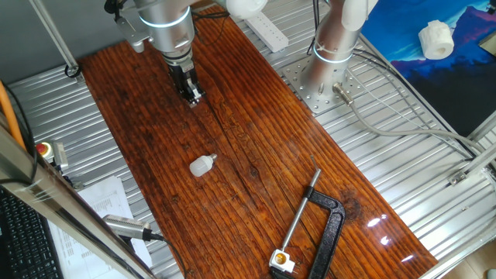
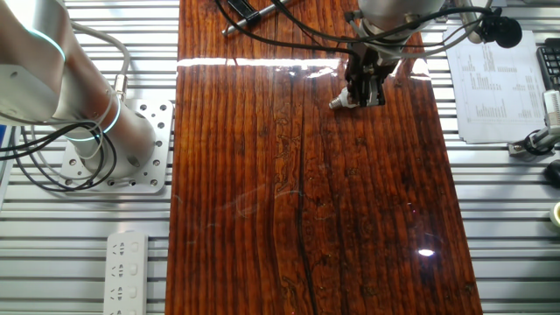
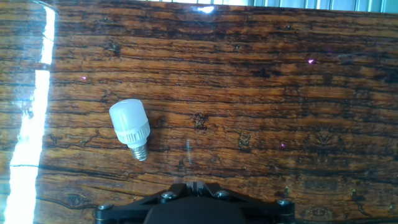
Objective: Install the light bulb by rotating it
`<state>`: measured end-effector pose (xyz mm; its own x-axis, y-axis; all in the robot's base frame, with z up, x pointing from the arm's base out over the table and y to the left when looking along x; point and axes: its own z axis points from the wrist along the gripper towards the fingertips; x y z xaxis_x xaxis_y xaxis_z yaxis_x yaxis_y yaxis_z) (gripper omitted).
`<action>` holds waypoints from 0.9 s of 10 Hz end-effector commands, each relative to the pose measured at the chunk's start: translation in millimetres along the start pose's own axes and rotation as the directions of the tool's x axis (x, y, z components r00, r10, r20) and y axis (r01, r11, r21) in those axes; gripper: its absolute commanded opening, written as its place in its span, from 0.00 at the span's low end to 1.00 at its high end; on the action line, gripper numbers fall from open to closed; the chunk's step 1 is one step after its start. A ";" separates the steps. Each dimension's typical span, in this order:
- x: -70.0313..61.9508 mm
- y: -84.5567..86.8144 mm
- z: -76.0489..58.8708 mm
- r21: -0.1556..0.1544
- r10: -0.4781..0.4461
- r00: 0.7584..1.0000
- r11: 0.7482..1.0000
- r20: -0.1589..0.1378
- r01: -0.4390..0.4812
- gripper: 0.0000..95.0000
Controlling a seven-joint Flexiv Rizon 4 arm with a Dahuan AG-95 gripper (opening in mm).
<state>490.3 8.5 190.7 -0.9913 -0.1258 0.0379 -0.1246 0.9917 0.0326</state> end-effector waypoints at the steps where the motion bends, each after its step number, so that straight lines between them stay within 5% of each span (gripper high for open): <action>1: 0.4 0.1 0.0 -0.001 0.000 1.000 1.000 -0.004 0.000 0.00; 9: 0.1 0.7 0.3 -0.001 -0.003 1.000 1.000 -0.008 0.003 0.00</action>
<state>490.0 9.1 190.4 -0.9907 -0.1286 0.0454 -0.1271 0.9913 0.0341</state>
